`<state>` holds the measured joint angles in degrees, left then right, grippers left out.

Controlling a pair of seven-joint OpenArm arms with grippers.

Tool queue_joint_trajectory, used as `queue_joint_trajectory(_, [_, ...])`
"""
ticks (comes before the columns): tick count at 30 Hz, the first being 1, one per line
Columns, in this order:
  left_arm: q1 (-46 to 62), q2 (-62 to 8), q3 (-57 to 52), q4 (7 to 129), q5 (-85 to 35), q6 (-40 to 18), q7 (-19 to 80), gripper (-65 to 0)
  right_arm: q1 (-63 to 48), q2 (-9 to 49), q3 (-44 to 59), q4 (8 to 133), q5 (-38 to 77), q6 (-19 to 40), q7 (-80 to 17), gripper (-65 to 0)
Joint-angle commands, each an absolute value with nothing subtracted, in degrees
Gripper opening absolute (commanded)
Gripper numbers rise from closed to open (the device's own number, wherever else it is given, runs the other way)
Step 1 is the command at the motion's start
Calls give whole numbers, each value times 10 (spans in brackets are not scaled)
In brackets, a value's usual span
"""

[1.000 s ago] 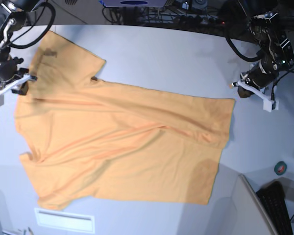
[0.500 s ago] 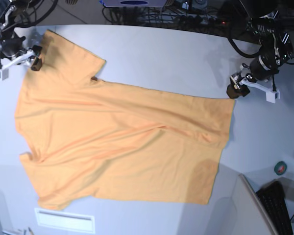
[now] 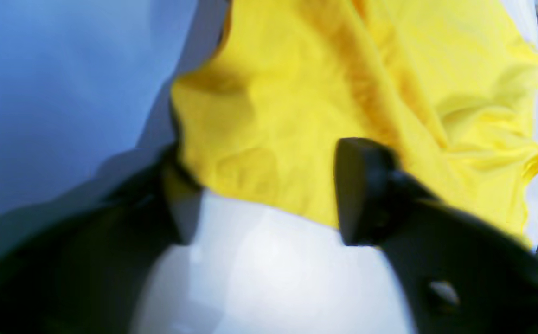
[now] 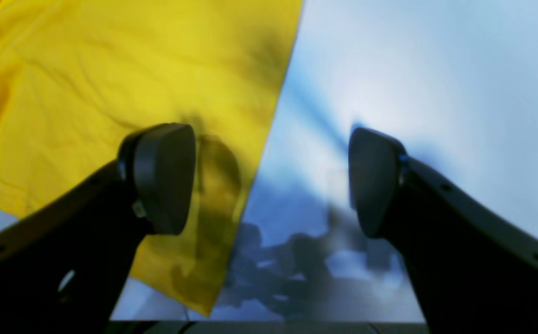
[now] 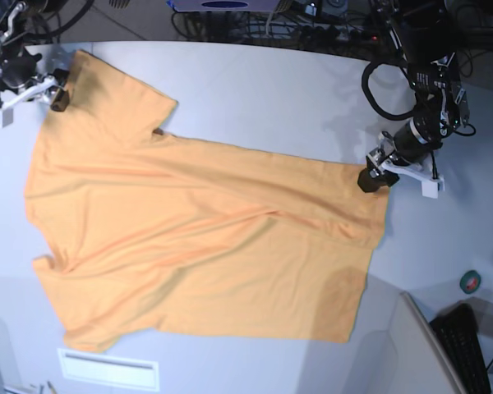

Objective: Layout the t-shirt on the table in an organized manner, then fold the t-shirt properly
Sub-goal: 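Release the shirt and regrasp its shoulder edges with both grippers, then lift the shirt by its shoulder edges and stretch it taut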

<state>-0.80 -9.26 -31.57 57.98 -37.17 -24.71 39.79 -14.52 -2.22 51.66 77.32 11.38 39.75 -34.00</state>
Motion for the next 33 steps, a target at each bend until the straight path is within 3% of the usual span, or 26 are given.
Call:
queue_joint_trajectory(1, [-7, -96, -316, 578, -357, -239, 416, -351, -149, -19, 519, 783, 110, 400, -345, -176])
queue_joint_trajectory(6, [-1, -96, -317, 579, -358, -239, 417, -456, -147, -16, 519, 771, 110, 400, -344, -176])
queue_joint_trajectory(11, [-1, -98, -317, 579, -358, -239, 418, -499, -134, -10, 519, 733, 110, 400, -344, -176])
queue_joint_trajectory(15, [-1, -99, -317, 579, -358, -239, 417, -650, -133, -7, 516, 713, 110, 400, -344, -176])
queue_joint_trajectory(23, [-1, -106, -317, 580, -357, -239, 418, -650, -137, -10, 514, 708, 110, 400, -348, -185])
queue_joint_trajectory(28, [0, -113, -315, 580, -357, -239, 418, -650, -138, -10, 513, 705, 110, 400, -349, -335])
queue_joint_trajectory(33, [0, -114, -316, 580, -357, -239, 418, -650, -145, -10, 466, 708, 110, 400, -349, -359])
